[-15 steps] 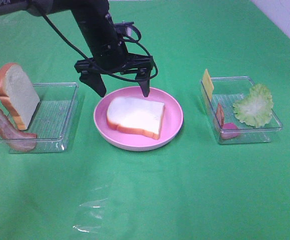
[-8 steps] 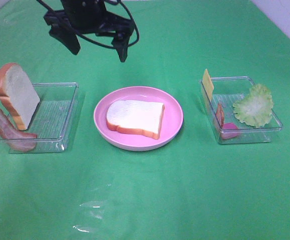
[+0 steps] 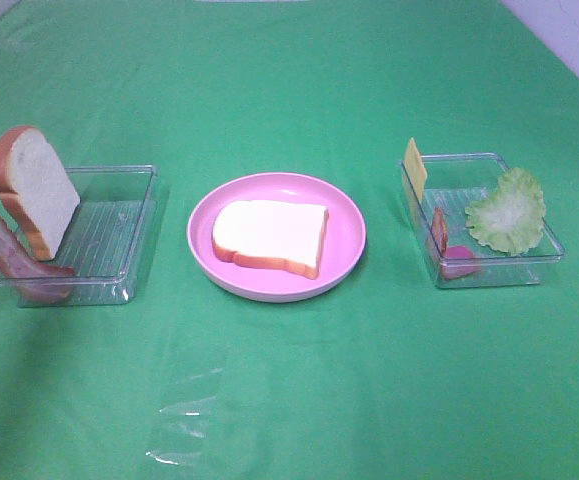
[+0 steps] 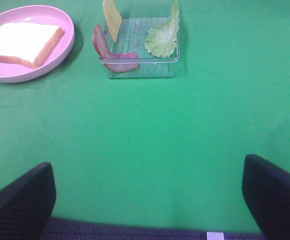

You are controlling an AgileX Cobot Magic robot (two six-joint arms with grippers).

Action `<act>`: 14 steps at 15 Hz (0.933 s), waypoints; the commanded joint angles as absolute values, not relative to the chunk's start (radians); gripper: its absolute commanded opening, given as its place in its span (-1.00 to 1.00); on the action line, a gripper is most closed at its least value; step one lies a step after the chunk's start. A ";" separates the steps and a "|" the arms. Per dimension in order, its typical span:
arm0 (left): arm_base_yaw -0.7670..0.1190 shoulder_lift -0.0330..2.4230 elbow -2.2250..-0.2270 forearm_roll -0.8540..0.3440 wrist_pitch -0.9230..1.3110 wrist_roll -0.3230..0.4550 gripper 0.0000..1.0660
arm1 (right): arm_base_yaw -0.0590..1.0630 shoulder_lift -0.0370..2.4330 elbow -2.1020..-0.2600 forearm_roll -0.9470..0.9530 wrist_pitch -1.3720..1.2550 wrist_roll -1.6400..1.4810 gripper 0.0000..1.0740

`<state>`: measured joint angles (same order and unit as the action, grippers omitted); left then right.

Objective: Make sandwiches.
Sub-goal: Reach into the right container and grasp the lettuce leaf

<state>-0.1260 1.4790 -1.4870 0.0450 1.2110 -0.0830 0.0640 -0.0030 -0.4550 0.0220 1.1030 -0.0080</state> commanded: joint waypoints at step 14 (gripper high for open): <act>0.071 0.001 -0.522 -0.101 1.087 0.094 0.83 | 0.059 -0.035 -0.456 0.026 1.102 0.000 0.79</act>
